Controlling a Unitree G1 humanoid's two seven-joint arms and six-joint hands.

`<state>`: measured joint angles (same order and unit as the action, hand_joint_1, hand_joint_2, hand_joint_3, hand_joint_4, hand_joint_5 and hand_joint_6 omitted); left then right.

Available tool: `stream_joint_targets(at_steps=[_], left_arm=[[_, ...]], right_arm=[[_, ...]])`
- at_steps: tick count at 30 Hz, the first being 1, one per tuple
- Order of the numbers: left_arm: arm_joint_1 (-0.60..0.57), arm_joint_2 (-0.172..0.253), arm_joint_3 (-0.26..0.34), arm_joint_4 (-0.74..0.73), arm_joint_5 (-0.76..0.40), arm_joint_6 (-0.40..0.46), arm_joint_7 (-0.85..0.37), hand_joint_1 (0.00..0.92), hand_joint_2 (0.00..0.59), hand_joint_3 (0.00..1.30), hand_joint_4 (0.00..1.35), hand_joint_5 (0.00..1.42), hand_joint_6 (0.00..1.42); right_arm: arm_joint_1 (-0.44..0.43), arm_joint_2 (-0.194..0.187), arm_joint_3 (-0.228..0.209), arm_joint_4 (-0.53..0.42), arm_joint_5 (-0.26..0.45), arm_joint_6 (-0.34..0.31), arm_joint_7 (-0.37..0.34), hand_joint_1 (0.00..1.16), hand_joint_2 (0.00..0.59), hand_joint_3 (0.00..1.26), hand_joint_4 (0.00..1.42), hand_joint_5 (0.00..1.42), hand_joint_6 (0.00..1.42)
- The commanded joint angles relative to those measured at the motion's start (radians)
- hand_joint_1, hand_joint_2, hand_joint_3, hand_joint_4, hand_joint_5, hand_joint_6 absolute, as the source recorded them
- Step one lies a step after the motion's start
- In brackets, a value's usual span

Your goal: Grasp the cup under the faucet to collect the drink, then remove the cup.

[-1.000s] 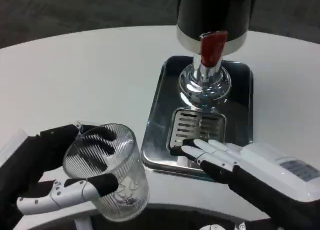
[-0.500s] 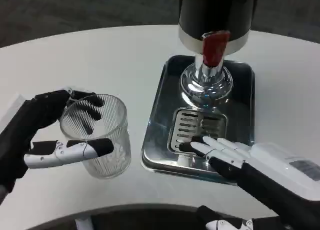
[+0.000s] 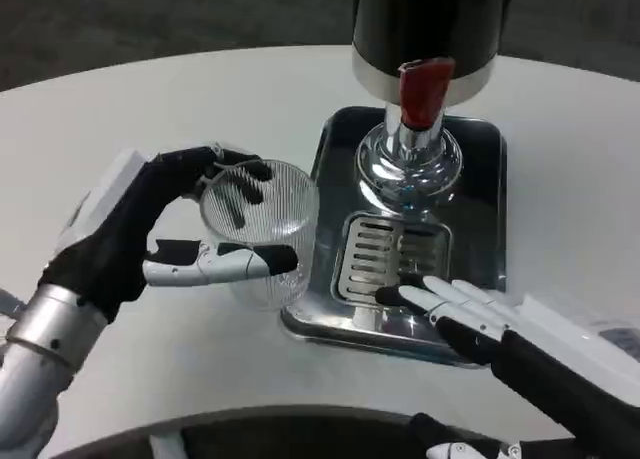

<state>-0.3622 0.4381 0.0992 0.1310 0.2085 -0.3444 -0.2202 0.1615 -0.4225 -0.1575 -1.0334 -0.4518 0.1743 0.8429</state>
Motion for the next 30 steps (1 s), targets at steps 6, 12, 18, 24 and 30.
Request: stream_joint_targets(at_steps=[6, 12, 18, 24, 30], left_arm=[[-0.161, -0.067, -0.083, 0.193, 0.064, -0.07, 0.121, 0.655, 0.035, 0.76, 0.86, 0.88, 0.53], [-0.235, -0.113, -0.139, 0.276, 0.096, -0.078, 0.162, 0.653, 0.037, 0.76, 0.86, 0.88, 0.53], [-0.266, -0.135, -0.174, 0.315, 0.118, -0.084, 0.186, 0.652, 0.037, 0.76, 0.86, 0.88, 0.53], [-0.296, -0.149, -0.206, 0.35, 0.151, -0.089, 0.218, 0.648, 0.045, 0.76, 0.86, 0.88, 0.53], [-0.319, -0.157, -0.235, 0.391, 0.186, -0.098, 0.249, 0.644, 0.048, 0.76, 0.86, 0.88, 0.53]], right_arm=[[0.017, 0.006, -0.016, -0.014, 0.019, -0.023, -0.017, 0.47, 0.442, 0.06, 0.0, 0.0, 0.0], [0.027, 0.003, -0.032, -0.014, 0.029, -0.029, -0.013, 0.47, 0.442, 0.06, 0.0, 0.0, 0.0], [0.036, 0.004, -0.043, -0.014, 0.036, -0.034, -0.016, 0.47, 0.442, 0.06, 0.0, 0.0, 0.0], [0.044, 0.007, -0.04, -0.014, 0.036, -0.033, -0.017, 0.47, 0.442, 0.06, 0.0, 0.0, 0.0], [0.045, 0.011, -0.039, -0.014, 0.033, -0.03, -0.02, 0.47, 0.443, 0.06, 0.0, 0.0, 0.0]])
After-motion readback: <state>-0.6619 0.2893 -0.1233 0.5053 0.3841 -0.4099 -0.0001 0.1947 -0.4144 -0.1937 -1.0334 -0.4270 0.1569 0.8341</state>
